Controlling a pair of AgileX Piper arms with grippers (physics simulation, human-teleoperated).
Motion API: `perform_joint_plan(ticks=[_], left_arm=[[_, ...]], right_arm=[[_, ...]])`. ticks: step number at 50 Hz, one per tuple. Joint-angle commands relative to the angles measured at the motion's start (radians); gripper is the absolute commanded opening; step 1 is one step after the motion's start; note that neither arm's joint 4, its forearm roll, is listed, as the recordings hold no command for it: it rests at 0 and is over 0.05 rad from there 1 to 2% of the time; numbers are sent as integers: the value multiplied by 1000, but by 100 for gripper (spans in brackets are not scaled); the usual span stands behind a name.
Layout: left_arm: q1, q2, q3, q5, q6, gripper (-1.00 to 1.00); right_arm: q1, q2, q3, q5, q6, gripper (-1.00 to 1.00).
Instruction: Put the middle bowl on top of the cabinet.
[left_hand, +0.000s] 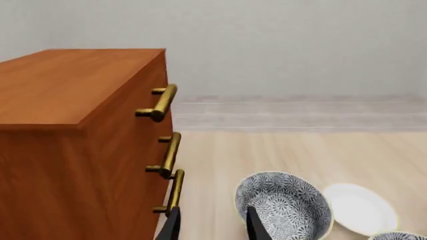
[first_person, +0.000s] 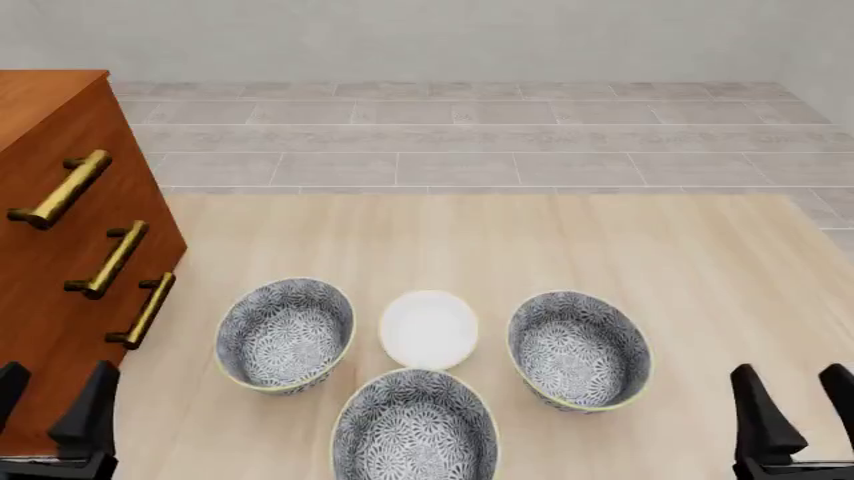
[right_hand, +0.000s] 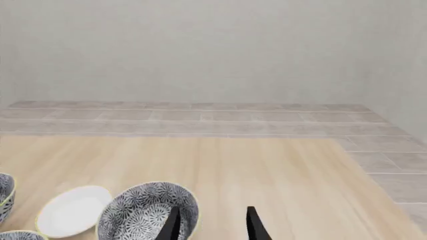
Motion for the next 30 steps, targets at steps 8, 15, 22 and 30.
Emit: perform_joint_plan(ticks=[8,15,22,30], left_arm=[[-31,-42,9,-11,-3,100],[-32,-35,-2,-6,-3,100],[-48,-15,0,-25,0,100],[-74,36,-19,-52,-3,100]], right_arm=[[10,-8,-1,7,5,100],[12,-11,-1,9,6,100],[14,-10,-1,7,6,100],[13,-14,-1,9,9,100]])
